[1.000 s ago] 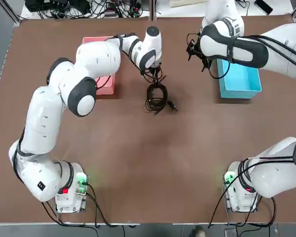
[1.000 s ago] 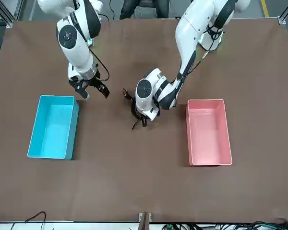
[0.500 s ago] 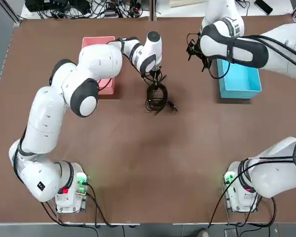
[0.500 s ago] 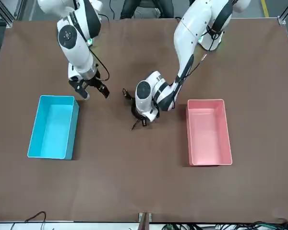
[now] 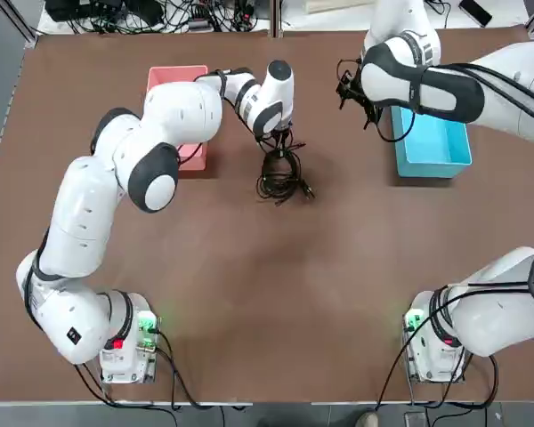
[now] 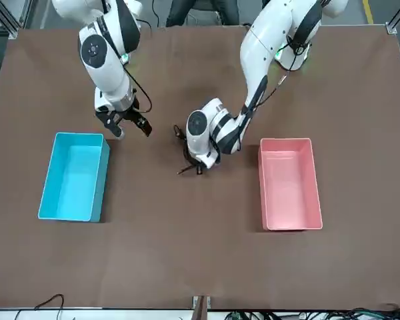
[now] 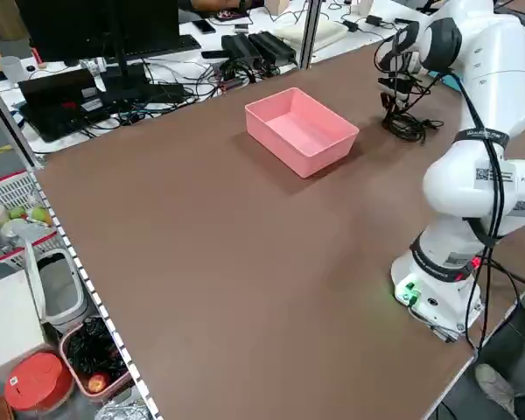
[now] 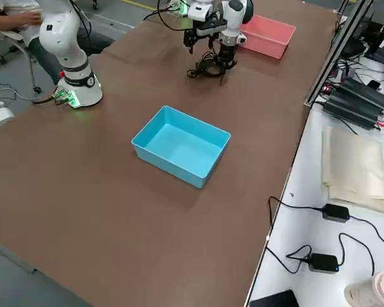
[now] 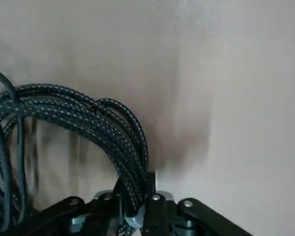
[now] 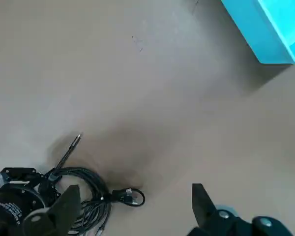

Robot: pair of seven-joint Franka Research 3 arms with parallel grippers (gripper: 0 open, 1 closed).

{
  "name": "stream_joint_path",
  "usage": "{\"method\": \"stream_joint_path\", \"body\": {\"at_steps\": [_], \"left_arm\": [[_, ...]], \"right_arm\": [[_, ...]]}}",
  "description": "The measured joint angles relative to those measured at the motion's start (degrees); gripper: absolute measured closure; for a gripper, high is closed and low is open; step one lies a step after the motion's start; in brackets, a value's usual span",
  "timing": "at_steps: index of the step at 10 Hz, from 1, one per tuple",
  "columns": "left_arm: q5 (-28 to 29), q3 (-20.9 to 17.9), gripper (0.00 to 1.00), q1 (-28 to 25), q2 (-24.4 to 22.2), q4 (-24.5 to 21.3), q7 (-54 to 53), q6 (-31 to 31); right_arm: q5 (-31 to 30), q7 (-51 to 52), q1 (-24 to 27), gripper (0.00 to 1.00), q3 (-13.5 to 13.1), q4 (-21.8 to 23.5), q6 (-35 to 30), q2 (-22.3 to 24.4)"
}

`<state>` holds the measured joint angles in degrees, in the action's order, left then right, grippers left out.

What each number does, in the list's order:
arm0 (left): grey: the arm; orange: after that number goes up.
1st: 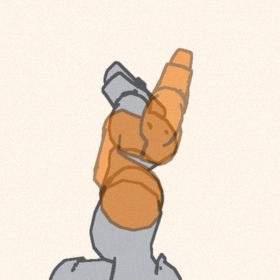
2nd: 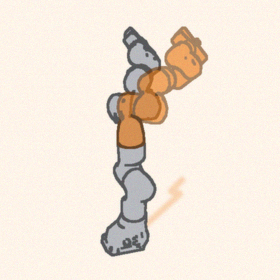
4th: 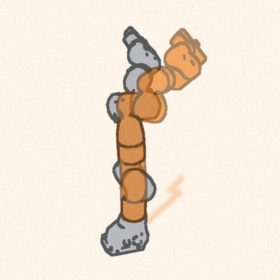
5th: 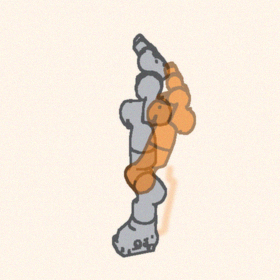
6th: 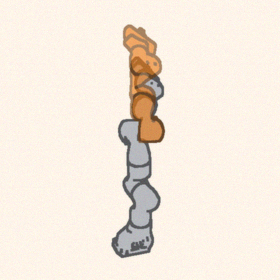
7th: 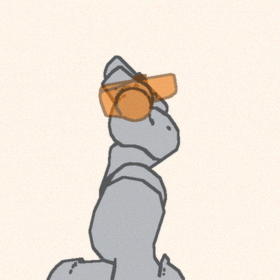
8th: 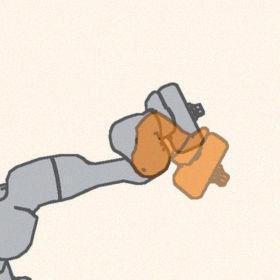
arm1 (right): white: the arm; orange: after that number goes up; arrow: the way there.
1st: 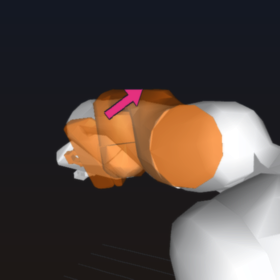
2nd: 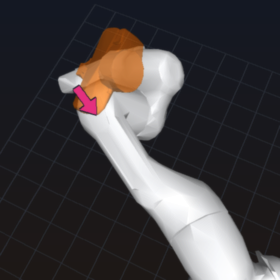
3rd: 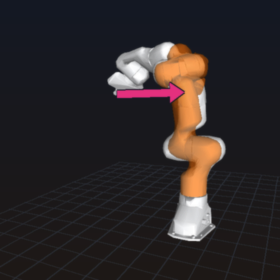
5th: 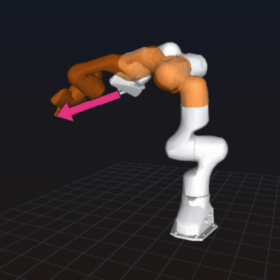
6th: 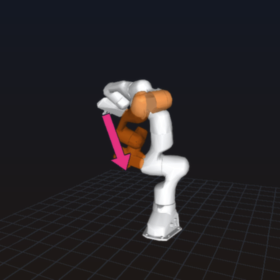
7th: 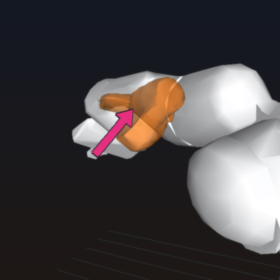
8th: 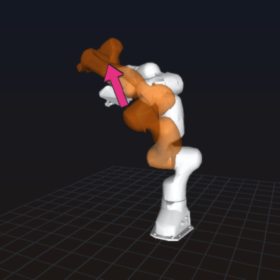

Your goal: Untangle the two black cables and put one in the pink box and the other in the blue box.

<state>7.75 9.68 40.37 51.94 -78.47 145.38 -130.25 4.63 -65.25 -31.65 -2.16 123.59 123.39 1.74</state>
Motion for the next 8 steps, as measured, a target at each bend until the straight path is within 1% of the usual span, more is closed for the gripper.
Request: {"method": "stream_joint_path", "body": {"at_steps": [2,4,5,8], "left_arm": [[0.10,-0.16,0.83,-0.47,-0.68,0.64,-0.01,0.22],[-0.11,0.11,0.83,-2.54,-3.36,1.38,-0.05,1.73],[-1.78,0.47,0.83,-3.34,-4.77,1.62,0.03,2.21],[-11.08,0.53,0.83,-3.43,-7.69,1.84,0.40,4.03]], "right_arm": [[0.13,-2.06,0.00,0.00,-0.14,-0.07,0.14,0.09],[0.32,-3.29,0.00,0.00,-0.43,-0.08,0.14,0.17],[0.50,-4.61,0.01,0.00,-0.50,-0.12,0.16,0.19],[0.70,-11.97,-0.09,0.00,-0.42,-1.00,0.48,0.21]]}}
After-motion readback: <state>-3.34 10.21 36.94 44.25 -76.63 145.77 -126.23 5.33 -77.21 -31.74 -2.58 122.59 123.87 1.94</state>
